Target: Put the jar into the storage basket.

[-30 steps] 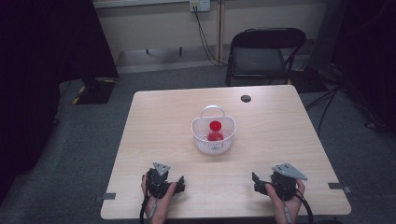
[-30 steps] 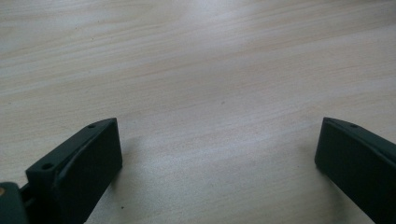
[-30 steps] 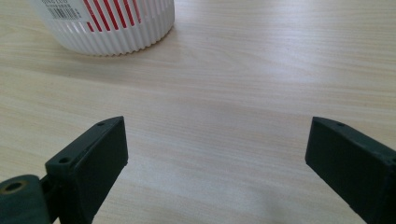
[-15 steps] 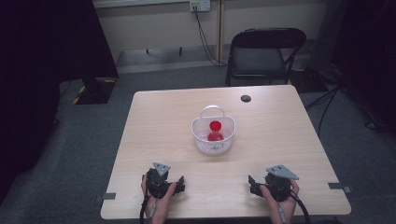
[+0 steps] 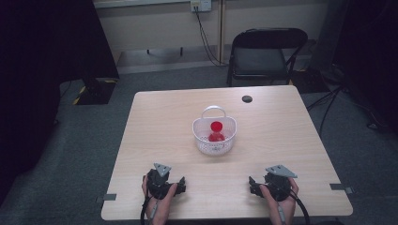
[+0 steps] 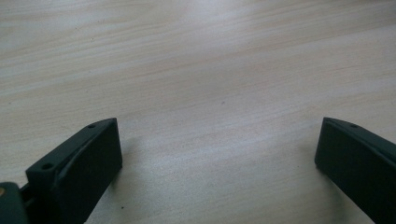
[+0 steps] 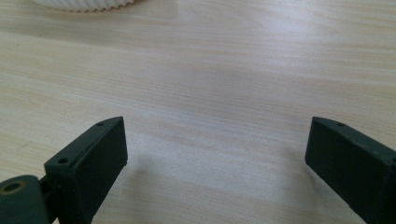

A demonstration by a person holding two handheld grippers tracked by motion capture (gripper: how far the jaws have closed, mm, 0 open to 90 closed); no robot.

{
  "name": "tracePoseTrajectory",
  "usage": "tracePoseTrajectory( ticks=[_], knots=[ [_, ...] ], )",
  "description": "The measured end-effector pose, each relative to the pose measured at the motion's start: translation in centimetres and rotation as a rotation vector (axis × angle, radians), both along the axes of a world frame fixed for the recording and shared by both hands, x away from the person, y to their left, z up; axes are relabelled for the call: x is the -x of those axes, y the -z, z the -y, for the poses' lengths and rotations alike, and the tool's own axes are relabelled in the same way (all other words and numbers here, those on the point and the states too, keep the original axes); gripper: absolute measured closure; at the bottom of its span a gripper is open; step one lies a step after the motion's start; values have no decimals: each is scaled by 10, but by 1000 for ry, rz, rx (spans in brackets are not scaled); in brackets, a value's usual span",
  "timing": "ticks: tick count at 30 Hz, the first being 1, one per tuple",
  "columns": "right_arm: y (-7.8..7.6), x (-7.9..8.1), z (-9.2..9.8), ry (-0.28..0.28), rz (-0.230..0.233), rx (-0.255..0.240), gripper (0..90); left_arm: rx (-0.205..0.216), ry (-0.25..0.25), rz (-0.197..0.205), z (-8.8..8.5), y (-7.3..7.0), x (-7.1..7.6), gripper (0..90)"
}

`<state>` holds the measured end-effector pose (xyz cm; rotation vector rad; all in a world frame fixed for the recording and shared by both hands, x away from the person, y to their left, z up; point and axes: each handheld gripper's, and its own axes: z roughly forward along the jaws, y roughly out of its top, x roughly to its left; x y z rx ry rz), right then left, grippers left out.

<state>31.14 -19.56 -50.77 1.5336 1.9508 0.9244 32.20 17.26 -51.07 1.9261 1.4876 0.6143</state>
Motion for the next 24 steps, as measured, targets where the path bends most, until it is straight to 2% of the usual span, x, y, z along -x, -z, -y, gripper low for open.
tracePoseTrajectory(
  ticks=[7,12,24],
  knots=[
    [1,-4,-2,17,-37,26,44,0,0,0,0,0,0,5],
    [2,-4,-5,18,-41,57,33,0,0,0,0,0,0,5],
    [2,-5,-5,15,-44,53,26,0,0,0,0,0,0,5]
  ],
)
